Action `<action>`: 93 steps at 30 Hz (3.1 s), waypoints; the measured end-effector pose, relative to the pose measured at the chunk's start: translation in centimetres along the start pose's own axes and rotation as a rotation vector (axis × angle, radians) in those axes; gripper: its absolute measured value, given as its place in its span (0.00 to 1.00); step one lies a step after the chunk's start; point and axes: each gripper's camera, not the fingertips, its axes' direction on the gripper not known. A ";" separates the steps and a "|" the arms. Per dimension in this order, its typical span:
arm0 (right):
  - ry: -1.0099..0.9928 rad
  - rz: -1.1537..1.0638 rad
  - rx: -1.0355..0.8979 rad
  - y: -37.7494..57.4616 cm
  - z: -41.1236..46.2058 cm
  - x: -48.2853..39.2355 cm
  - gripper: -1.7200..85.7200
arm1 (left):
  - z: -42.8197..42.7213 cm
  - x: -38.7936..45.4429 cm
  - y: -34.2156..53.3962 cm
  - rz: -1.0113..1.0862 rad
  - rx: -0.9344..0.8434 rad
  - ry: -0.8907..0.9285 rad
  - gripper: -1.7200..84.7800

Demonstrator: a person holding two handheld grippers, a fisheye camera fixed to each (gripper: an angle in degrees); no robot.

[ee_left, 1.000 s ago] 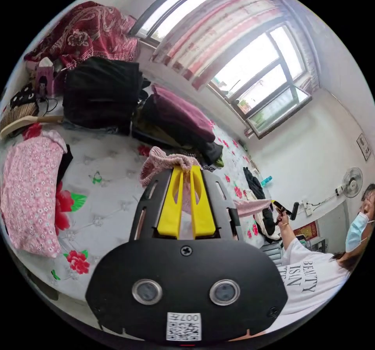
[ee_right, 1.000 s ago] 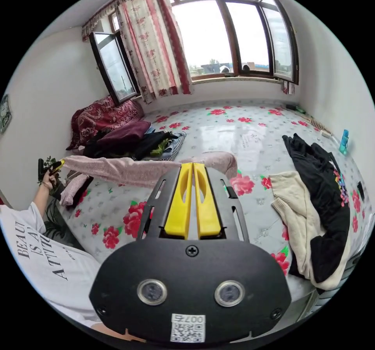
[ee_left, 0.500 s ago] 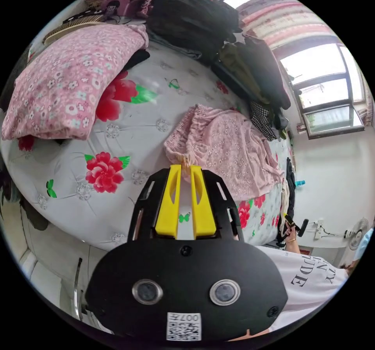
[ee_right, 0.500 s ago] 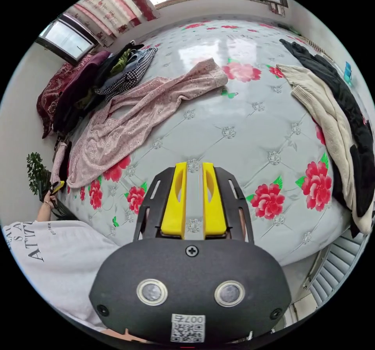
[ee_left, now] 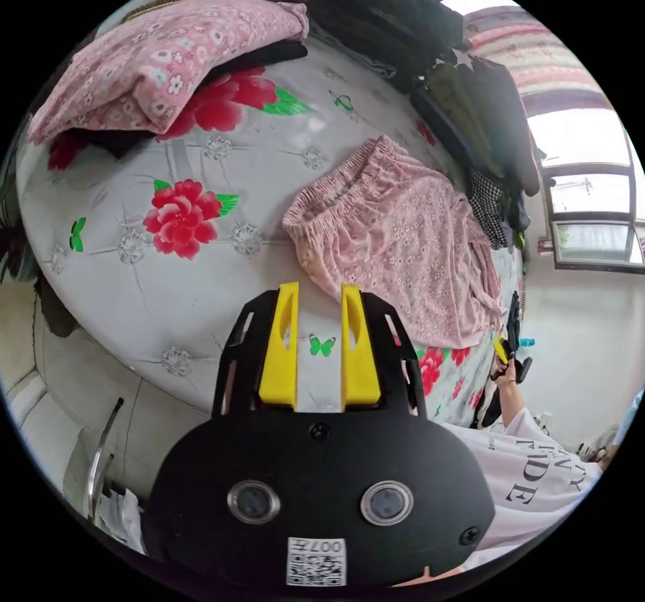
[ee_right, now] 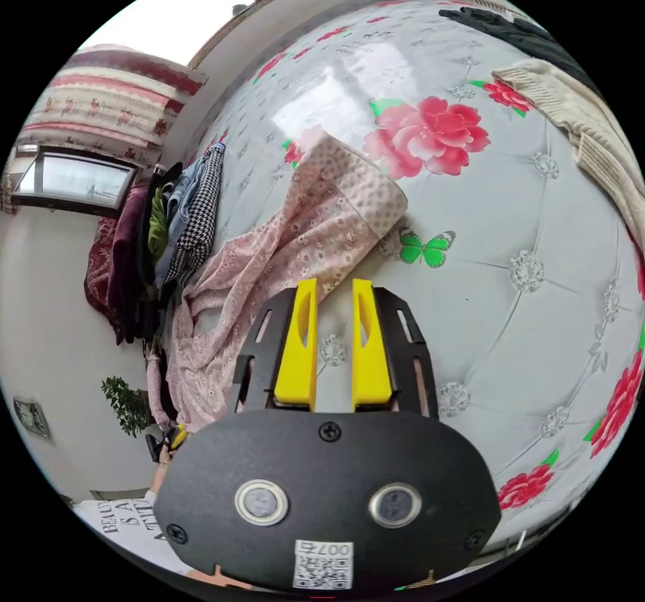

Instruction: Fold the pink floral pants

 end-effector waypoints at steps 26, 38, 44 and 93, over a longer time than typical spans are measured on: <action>0.211 0.093 0.071 21.4 -17.2 6.9 0.08 | -4.8 -5.8 7.0 -0.014 0.075 0.219 0.01; 0.022 -0.026 0.035 21.6 -12.8 10.4 0.03 | -6.5 -3.4 3.9 0.001 0.103 0.239 0.01; -0.148 -0.221 0.078 12.0 -17.5 3.2 0.02 | -10.2 4.9 -4.3 0.099 0.191 0.459 0.01; 0.448 -0.331 -0.244 8.7 -9.7 1.0 0.04 | 4.2 26.4 3.5 0.613 -0.098 -0.212 0.06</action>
